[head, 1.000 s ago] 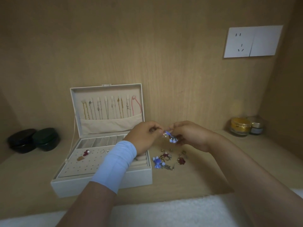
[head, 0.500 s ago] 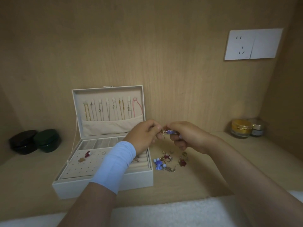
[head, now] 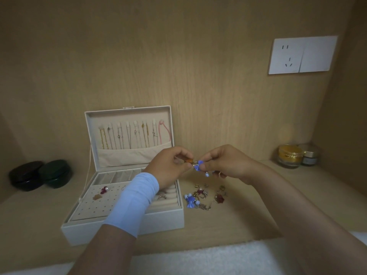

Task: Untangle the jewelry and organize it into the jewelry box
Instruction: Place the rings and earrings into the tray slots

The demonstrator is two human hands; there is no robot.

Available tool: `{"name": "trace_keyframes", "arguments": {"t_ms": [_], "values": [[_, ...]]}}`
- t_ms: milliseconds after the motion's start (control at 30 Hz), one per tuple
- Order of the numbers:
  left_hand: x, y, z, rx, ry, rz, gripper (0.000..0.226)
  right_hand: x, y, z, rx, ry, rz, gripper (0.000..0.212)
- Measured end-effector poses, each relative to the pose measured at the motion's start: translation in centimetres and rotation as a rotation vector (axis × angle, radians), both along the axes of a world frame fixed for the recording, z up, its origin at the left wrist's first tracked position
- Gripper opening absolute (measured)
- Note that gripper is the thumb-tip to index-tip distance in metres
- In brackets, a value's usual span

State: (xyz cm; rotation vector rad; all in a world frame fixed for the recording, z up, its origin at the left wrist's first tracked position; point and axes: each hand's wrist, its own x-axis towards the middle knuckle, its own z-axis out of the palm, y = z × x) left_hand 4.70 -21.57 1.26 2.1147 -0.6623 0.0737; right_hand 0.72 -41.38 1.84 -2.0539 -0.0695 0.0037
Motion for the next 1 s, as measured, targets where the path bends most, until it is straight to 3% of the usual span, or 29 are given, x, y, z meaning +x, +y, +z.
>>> {"name": "trace_keyframes", "arguments": {"t_ms": [200,433,633,800,1000], "values": [[0.2,0.1,0.0,0.008,0.006,-0.004,0.009,-0.2,0.0,0.1,0.049,-0.027,0.036,0.007],[0.2,0.3,0.1,0.012,0.084,-0.048,0.017,0.2,0.7,0.2,0.084,-0.158,-0.097,0.014],[0.2,0.3,0.3,-0.051,0.198,-0.050,0.029,0.0,1.0,0.5,0.026,-0.221,0.011,0.020],[0.3,0.6,0.4,-0.124,0.253,-0.079,0.033,-0.1,1.1,0.5,-0.149,-0.357,0.046,0.006],[0.2,1.2,0.9,-0.090,0.144,-0.059,0.032,-0.1,1.5,0.6,-0.304,-0.483,-0.051,0.004]]}}
